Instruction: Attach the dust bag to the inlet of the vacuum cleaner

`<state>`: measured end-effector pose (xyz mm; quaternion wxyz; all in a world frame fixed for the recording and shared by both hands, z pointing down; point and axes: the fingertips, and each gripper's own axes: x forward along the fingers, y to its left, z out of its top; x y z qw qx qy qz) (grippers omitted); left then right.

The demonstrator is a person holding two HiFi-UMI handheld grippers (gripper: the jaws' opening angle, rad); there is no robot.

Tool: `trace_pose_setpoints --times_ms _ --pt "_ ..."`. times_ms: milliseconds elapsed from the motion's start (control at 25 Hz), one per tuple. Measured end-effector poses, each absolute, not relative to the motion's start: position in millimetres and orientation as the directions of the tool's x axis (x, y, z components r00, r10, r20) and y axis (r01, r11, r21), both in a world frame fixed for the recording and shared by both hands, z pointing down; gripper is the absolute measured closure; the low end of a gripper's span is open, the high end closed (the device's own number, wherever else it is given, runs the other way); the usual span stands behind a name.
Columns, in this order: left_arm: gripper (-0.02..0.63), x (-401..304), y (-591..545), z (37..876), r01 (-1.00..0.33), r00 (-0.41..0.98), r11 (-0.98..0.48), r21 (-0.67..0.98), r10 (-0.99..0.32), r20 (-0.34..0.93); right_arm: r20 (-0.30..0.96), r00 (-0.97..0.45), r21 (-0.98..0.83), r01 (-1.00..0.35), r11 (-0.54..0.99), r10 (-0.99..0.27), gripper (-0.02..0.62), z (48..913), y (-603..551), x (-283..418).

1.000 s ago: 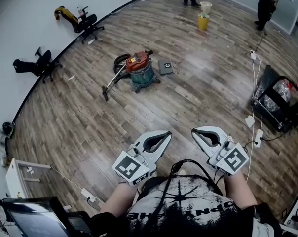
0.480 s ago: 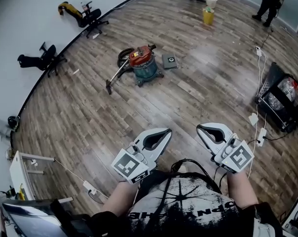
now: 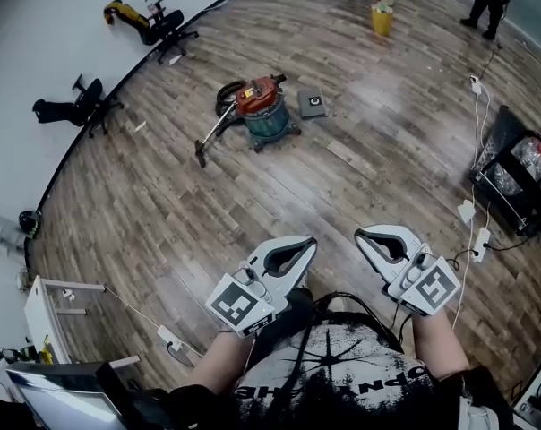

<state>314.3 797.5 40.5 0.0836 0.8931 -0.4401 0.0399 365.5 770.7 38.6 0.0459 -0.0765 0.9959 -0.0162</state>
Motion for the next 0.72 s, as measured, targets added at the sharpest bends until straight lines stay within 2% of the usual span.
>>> trace_pose_setpoints --times_ms 240,720 --pt "0.604 292 759 46 -0.759 0.651 -0.638 0.130 -0.752 0.107 -0.033 -0.979 -0.011 -0.201 0.980 -0.201 0.588 48 739 342" --pt "0.603 215 660 30 -0.660 0.750 -0.740 0.127 -0.660 0.053 -0.047 -0.947 0.074 -0.320 0.944 -0.317 0.588 22 645 258"
